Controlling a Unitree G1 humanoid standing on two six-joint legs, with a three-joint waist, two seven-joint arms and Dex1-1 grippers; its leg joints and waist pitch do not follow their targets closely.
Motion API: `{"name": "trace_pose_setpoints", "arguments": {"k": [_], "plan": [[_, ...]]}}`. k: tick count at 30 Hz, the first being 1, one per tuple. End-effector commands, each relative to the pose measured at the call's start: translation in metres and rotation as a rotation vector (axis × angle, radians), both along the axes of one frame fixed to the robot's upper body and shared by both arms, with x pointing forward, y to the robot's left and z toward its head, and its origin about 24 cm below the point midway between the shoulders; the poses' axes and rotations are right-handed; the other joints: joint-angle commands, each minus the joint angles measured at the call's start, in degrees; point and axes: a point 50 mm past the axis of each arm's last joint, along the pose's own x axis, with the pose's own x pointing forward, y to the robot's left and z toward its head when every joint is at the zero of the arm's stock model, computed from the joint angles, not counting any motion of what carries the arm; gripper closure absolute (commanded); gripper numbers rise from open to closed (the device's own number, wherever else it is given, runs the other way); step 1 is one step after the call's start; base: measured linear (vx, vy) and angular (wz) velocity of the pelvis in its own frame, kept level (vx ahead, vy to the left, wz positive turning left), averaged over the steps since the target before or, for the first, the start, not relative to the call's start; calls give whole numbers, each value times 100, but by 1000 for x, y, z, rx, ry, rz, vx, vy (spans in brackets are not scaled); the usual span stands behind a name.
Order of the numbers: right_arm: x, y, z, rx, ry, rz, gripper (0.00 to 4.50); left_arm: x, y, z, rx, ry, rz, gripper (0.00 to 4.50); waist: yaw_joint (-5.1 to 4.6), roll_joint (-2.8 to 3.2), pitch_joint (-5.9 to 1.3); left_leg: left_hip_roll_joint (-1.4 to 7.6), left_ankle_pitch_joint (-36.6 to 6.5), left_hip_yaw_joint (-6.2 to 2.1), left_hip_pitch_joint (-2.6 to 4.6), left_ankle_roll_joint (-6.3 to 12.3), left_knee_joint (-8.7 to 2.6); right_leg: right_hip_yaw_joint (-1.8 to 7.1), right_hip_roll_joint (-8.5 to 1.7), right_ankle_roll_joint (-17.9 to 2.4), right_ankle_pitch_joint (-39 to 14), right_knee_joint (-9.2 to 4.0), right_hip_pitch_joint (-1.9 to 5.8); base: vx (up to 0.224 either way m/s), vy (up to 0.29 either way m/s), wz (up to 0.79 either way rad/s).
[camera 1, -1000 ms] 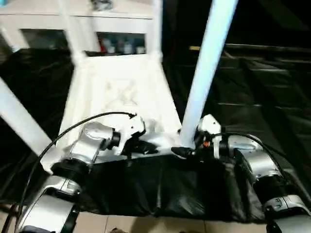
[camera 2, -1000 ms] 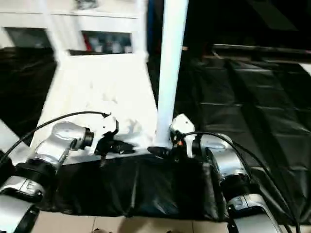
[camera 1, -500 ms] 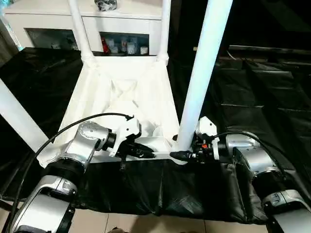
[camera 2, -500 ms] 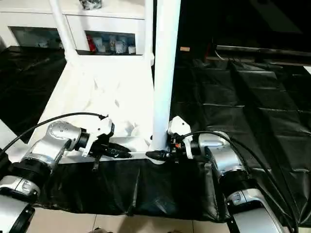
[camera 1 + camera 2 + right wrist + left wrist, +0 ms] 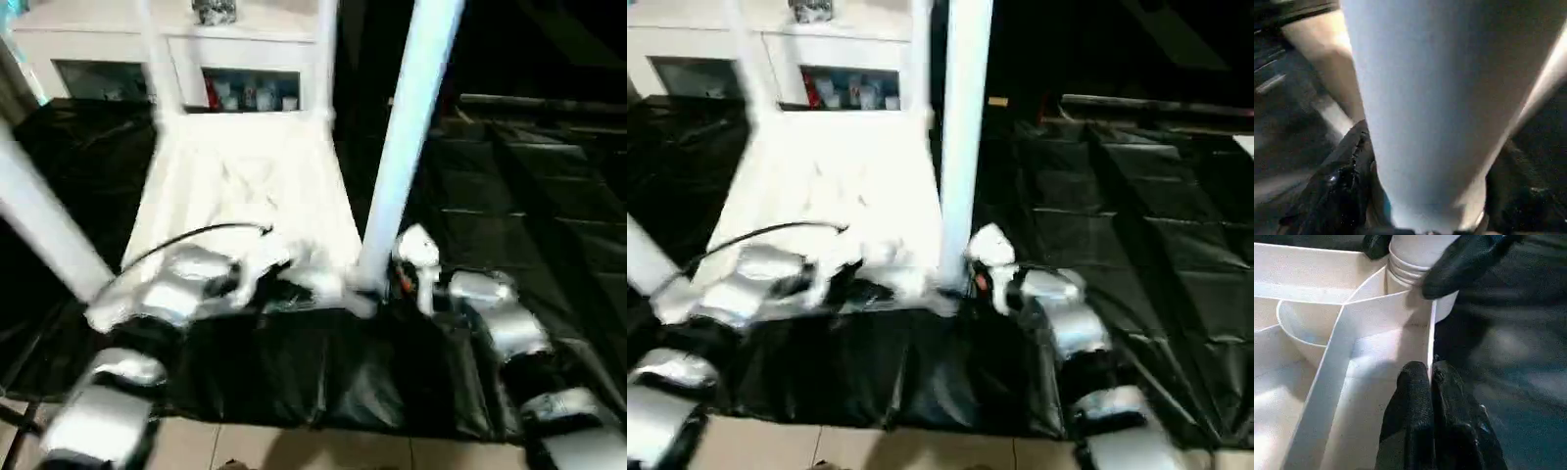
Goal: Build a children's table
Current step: Rotate leg to tighten
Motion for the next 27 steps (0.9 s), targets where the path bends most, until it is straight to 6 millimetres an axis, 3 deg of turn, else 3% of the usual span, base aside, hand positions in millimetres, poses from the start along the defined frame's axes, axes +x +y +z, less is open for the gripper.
{"name": "trace_pose_setpoints", "arguments": {"k": [1, 2, 3, 5, 8, 9, 11, 13, 17, 20, 23, 27], "plan": [[-4, 26, -18, -7, 70, -103, 178, 3, -36, 2, -40, -22, 56, 450, -62, -49, -287, 200, -1905, -150, 130, -59, -442, 257, -367, -873, -3013, -582, 158, 0, 0, 0], [-3, 38, -22, -5, 79, -166, 178, 2, -51, 1, -46, -27, 87, 450, -94, -52, -280, 186, -1985, -160, 128, -51, -439, 239, -366, -781, -3190, -614, 151, 0, 0, 0], [-3, 38, -22, -5, 79, -166, 178, 2, -51, 1, -46, -27, 87, 450, -98, -5, -272, 181, -2045, -168, 135, -53, -439, 231, -368, -745, -3268, -630, 143, 0, 0, 0], [-1, 51, -21, 3, 75, -203, 178, 1, -61, 0, -35, -36, 108, 450, -136, -23, -268, 163, -2193, -174, 140, -7, -439, 208, -357, -632, -3434, -684, 139, 0, 0, 0], [2, 63, -11, 34, 10, -179, 178, 0, -63, -3, -8, -58, 94, 450, -187, 24, -275, 167, -2442, -212, 166, 8, -469, 152, -355, -544, -3432, -752, 138, 0, 0, 0], [3, 63, -10, 34, 3, -178, 143, 0, -63, -3, -9, -58, 93, 450, -192, 16, -270, 172, -2498, -213, 176, 6, -471, 151, -352, -556, -3403, -755, 122, 0, 0, 0], [4, 63, -5, 41, -34, -176, 122, -1, -61, -4, -7, -62, 89, 450, -211, -1, -273, 174, -2536, -216, 165, 15, -483, 161, -346, -629, -3238, -726, 134, 0, 0, 0], [6, 50, 4, 64, -73, -125, 106, -2, -48, -4, 0, -71, 58, 450, -221, 4, -283, 181, -2486, -217, 129, 63, -498, 189, -361, -729, -3036, -690, 161, 0, 0, 0], [1, 38, 5, 40, -76, 13, 65, -5, -36, -4, 6, -79, -7, 450, -202, -17, -314, 186, -2097, -189, 63, 224, -490, 237, -372, -945, -2473, -620, 225, 0, 0, 0], [-9, 22, 1, -30, -59, 202, 65, -9, -22, -2, -9, -60, -83, 450, -161, -30, -359, 199, -1601, -135, 27, 423, -434, 277, -364, -1207, -1686, -505, 250, 0, 0, 0], [-17, 9, 1, -63, -40, 336, 65, -12, -10, -1, 8, -51, -153, 450, -136, -40, -359, 201, -1263, -101, 1, 579, -393, 266, -346, -1394, -1297, -444, 269, 0, 0, 0], [-21, 0, 3, -72, -9, 438, 65, -16, 2, 0, 20, -31, -228, 450, -53, 8, -391, 252, -933, -73, 15, 636, -372, 249, -326, -1566, -763, -341, 283, 0, 0, 0]]}}
